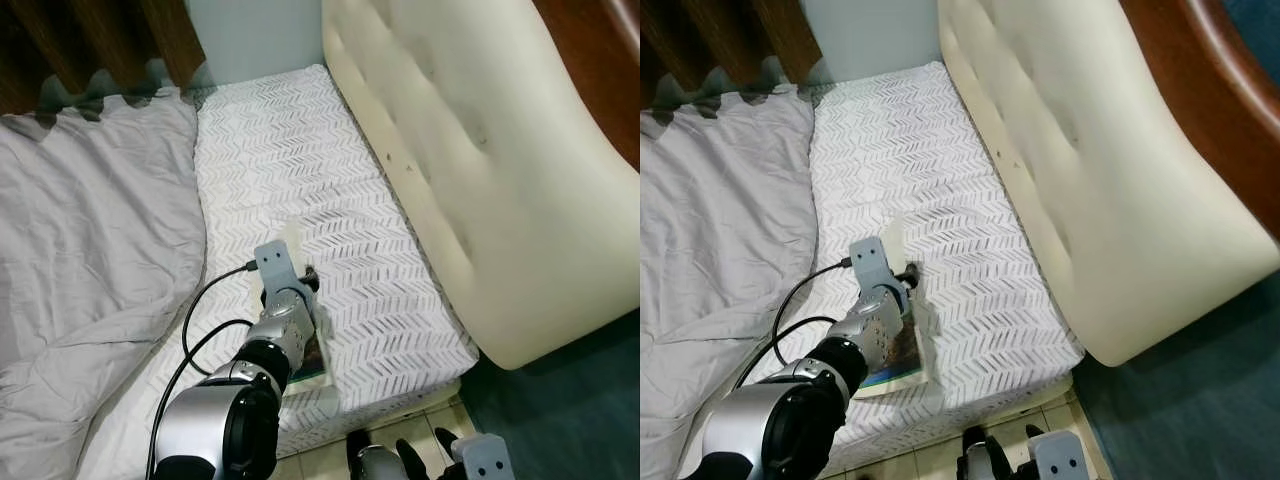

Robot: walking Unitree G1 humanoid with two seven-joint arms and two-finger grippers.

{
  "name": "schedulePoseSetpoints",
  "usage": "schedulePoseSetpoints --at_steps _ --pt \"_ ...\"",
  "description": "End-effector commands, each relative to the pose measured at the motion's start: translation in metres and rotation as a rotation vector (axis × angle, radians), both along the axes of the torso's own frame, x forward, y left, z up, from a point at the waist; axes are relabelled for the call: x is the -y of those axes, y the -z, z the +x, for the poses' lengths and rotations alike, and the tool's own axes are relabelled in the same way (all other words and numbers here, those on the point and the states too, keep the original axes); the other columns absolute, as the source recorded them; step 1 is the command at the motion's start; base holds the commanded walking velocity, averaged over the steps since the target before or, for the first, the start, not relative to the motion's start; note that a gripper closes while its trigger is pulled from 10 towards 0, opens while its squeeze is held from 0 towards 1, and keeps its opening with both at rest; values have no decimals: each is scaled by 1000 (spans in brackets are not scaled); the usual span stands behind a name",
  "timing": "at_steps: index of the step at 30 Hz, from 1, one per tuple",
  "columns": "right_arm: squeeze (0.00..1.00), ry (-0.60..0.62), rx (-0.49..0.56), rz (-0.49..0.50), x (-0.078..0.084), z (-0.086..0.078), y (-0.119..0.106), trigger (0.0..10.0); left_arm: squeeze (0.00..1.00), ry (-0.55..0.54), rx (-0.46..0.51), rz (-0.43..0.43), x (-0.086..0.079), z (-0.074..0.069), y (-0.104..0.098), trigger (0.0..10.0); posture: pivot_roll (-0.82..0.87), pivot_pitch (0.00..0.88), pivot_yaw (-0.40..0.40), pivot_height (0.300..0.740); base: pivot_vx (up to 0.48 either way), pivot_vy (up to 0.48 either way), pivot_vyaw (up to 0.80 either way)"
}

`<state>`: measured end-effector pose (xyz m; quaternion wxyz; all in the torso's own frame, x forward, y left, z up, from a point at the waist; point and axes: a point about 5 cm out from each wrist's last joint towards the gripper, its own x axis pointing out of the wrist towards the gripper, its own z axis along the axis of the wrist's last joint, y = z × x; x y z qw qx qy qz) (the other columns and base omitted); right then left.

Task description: Clean up the room

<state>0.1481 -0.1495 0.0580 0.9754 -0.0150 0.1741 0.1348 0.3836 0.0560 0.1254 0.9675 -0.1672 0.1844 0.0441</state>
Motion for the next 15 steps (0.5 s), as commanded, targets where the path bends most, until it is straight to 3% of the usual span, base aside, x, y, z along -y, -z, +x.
schedulePoseSetpoints --at_steps 1,3,9,10,11,12,15 --pt "0 -6 -38 -7 1 -4 6 10000 1000 27 18 -17 17 -1 -7 10000 -456 291 -10 740 0 0 0" --pt "0 -14 -35 -8 0 -2 6 10000 1000 39 42 -11 19 0 -12 10000 -453 287 -9 740 0 0 0" --pt "0 -19 -9 -11 0 10 7 10000 1000 130 160 141 18 4 -21 10000 -412 243 13 740 0 0 0" --pt "0 -13 2 -7 1 15 7 10000 1000 150 192 194 10 4 -18 10000 -380 215 24 740 0 0 0" --pt "0 -4 17 4 1 25 9 10000 1000 169 218 262 -7 3 -8 10000 -343 176 33 740 0 0 0" --pt "0 -4 17 4 1 25 9 10000 1000 169 218 262 -7 3 -8 10000 -343 176 33 740 0 0 0" --pt "0 5 40 29 2 42 9 10000 1000 169 281 408 -45 -4 8 10000 -254 92 43 740 0 0 0"
